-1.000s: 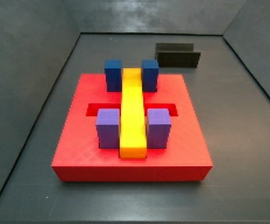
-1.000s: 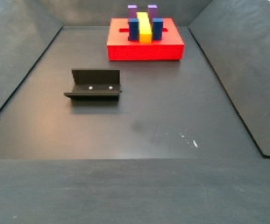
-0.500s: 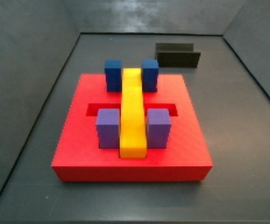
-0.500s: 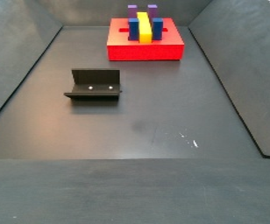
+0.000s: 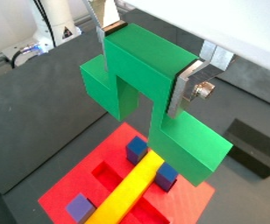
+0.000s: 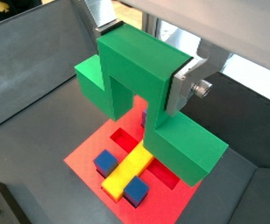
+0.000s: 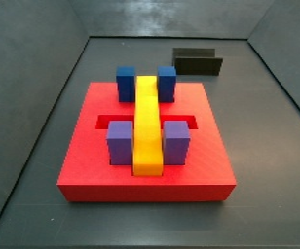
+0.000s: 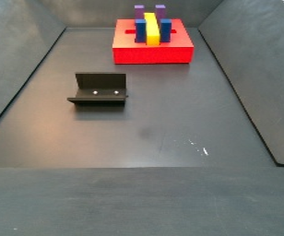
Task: Pick up the green object. Move up. Move to above the board. Insert the green object.
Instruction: Insert the green object.
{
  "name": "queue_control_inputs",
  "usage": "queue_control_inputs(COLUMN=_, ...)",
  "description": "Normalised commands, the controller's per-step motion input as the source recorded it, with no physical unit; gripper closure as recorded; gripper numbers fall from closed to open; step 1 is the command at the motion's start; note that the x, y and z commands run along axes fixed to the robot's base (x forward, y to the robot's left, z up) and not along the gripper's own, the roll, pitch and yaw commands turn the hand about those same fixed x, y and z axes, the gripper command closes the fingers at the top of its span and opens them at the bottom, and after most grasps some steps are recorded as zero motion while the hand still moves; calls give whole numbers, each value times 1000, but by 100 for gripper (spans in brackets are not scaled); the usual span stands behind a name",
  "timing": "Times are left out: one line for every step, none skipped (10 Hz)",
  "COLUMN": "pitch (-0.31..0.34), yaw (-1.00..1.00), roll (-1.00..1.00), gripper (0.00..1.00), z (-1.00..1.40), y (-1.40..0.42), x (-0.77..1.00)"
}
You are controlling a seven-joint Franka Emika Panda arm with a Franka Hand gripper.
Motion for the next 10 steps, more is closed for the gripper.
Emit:
queue_control_inputs(pitch=-96, yaw=-31, roll=0, gripper=100, z=-643, y=-380, x=463)
queue_control_inputs(pitch=-11, yaw=83, roll=147, gripper=100, z=-686, y=-600, x=597)
queue_control_inputs(pitch=0, yaw=174, roll=214, gripper=100, z=-689, y=-354, x=506)
queue_control_inputs(pitch=-14, yaw=194, roll=93, gripper=100, z=-686, y=-14, x=380)
queue_control_inputs(pitch=-44, yaw=246, roll=150, gripper=100, z=-531, y=0, x=223)
queue_control_inputs(pitch=-57, yaw=303, roll=157, gripper=100, z=-594, y=9, x=160)
queue_control_inputs(pitch=-93, yaw=283, roll=83, gripper=100, z=-671, y=0, x=166)
queue_control_inputs(pitch=-101, yaw=197, roll=47, gripper=100, z=-546, y=0, x=74)
queue_control_inputs(pitch=-116, yaw=129, roll=37, gripper=100, z=-314, y=-91, x=0)
queue_control_inputs(pitch=-130, yaw=0, roll=39, gripper=100, z=-397, y=-34, x=-86)
